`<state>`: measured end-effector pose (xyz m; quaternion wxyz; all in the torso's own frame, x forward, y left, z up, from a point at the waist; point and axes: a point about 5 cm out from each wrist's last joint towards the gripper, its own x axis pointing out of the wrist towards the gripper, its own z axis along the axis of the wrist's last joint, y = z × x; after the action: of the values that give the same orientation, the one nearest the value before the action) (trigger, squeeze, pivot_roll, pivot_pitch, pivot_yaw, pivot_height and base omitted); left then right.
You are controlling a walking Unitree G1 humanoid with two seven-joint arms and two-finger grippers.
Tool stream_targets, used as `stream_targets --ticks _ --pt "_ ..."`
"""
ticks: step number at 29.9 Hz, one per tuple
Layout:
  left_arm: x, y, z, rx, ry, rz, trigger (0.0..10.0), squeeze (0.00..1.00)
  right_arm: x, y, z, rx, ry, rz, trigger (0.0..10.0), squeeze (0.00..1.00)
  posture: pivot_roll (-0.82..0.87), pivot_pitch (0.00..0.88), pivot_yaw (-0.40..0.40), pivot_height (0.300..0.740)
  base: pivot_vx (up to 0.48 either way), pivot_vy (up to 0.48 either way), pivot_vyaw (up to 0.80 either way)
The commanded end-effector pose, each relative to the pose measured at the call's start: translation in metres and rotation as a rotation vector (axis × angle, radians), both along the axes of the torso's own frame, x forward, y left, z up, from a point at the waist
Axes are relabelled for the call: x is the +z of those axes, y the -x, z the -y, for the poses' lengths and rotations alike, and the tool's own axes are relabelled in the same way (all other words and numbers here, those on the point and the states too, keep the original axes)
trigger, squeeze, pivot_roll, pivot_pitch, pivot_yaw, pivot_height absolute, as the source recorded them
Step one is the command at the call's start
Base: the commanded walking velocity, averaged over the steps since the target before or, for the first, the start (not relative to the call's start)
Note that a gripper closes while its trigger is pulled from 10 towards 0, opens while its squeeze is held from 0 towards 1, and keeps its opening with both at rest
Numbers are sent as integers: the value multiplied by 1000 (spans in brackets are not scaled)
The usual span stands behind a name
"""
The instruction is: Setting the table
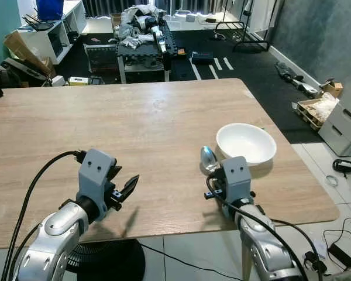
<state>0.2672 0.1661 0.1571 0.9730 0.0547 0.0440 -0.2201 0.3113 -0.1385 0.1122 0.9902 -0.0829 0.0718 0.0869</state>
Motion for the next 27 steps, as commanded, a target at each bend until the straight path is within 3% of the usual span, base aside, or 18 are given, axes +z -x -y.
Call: stream_targets --ticks 1,6,7,11,12,13,15,16,27 --pt "-2 3 1 -3 -4 -13 10000 0 -6 0 2 -7 13 -21 10000 0 33 32 84 740 0 0 0" --pt "-1 2 2 -1 -3 -15 10000 0 -10 -3 6 -9 54 -27 10000 0 37 35 84 740 0 0 0" --pt "-1 2 2 0 -1 -15 10000 0 -12 -4 7 -11 61 -31 10000 102 38 35 84 740 0 0 0" --pt "-1 2 2 2 0 -16 10000 0 -15 -4 10 -21 68 -36 10000 204 36 36 84 740 0 0 0" --pt "-1 2 2 2 1 -16 10000 0 -16 -4 11 -25 70 -38 10000 380 35 36 84 740 0 0 0" --pt "0 2 3 1 2 -16 10000 0 -18 -3 14 -34 72 -41 10000 878 33 36 85 740 0 0 0" --pt "0 2 3 1 2 -16 10000 0 -19 -4 16 -41 74 -41 10000 878 33 36 85 740 0 0 0" --pt "-1 2 3 0 3 -16 10000 0 -19 -4 17 -42 73 -41 10000 1000 32 35 86 740 0 0 0" --pt "0 0 5 -4 6 -14 10000 0 -15 -7 19 -63 46 -22 10000 1000 27 31 90 740 0 0 0"
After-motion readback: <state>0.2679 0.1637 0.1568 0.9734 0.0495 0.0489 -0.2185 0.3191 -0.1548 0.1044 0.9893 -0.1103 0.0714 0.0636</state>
